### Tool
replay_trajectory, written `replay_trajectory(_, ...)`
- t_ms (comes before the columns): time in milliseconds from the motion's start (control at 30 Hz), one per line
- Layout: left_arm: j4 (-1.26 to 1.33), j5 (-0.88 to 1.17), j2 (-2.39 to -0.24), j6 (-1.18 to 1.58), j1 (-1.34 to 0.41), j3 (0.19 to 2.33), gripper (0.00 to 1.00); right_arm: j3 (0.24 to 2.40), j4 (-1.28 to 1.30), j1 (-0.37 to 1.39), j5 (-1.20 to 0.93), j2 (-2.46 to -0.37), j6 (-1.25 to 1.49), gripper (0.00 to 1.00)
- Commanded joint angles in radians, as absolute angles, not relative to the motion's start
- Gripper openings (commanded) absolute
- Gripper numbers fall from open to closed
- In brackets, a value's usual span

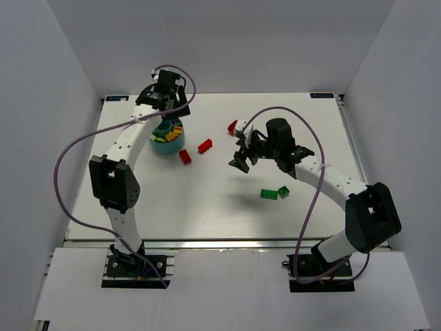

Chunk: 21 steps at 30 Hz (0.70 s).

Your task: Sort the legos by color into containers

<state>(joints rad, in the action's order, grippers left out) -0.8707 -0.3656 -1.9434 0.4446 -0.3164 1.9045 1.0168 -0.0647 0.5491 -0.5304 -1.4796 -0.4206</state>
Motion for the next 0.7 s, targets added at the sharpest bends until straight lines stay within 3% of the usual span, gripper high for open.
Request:
replay_trajectory(0, -0.835, -0.324, -1.764, 0.462, -0.321, 1.89, 0.96, 1.029, -0.063, 0.542, -0.557, -1.434, -0.457, 0.89)
replay_trajectory(233, -0.697, -0.301, -1.429, 0.558, -0.293, 1.547, 0.98, 1.231, 0.109, 0.479, -0.552, -1.537, -0.378, 0.89)
replay_trajectory(333, -0.664, -0.208, -1.261, 0.623, -0.214, 1.364, 0.98, 1.423, 0.261, 0.425, -0.525, -1.651, -0.295, 0.76)
replay_trajectory(367, -0.661, -0.181, -1.188, 0.649, -0.189, 1.321, 0.98, 1.475, 0.308, 0.416, -0.506, -1.682, -0.25, 0.65)
replay_trajectory(433, -0.647, -0.132, -1.119, 0.666, -0.126, 1.2, 0.86, 1.581, 0.408, 0.4, -0.464, -1.789, -0.209, 0.57)
replay_trajectory(467, -0.646, -0.109, -1.086, 0.684, -0.111, 1.165, 0.74, 1.68, 0.514, 0.393, -0.463, -1.824, -0.172, 0.55)
replay_trajectory(500, -0.653, -0.104, -1.03, 0.693, -0.1, 1.134, 0.47, 1.713, 0.553, 0.382, -0.465, -1.853, -0.157, 0.55)
replay_trajectory(533, -0.661, -0.103, -1.008, 0.701, -0.081, 1.085, 0.37, 1.723, 0.575, 0.379, -0.468, -1.868, -0.153, 0.56)
replay_trajectory(600, -0.695, -0.088, -0.962, 0.716, -0.069, 1.045, 0.26, 1.675, 0.597, 0.374, -0.469, -1.855, -0.231, 0.69)
replay_trajectory(667, -0.718, -0.058, -0.943, 0.721, -0.054, 0.997, 0.25, 1.677, 0.661, 0.371, -0.515, -1.861, -0.335, 0.89)
